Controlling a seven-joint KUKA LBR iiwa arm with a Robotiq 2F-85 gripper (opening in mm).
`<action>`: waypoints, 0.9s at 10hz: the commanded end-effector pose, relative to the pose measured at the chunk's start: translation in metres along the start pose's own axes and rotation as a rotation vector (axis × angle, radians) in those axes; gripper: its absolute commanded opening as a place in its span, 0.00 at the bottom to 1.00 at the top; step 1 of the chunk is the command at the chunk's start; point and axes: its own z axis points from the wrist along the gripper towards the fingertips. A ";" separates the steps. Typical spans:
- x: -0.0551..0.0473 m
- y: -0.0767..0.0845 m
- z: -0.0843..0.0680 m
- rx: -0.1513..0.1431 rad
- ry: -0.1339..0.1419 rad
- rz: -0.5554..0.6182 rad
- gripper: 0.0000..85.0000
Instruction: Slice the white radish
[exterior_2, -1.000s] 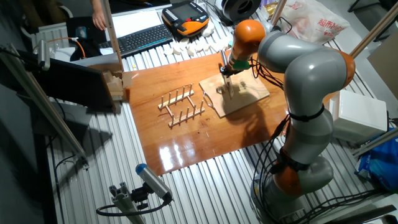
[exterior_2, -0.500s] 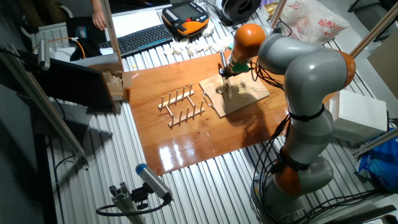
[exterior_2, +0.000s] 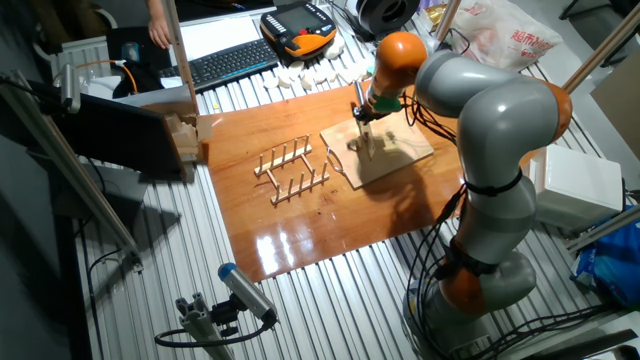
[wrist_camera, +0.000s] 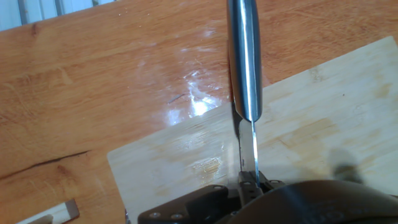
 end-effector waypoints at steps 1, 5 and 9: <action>0.001 0.004 0.004 -0.002 -0.007 0.006 0.00; 0.000 0.010 0.008 -0.002 -0.013 0.012 0.00; 0.001 0.016 0.018 -0.020 -0.010 0.021 0.00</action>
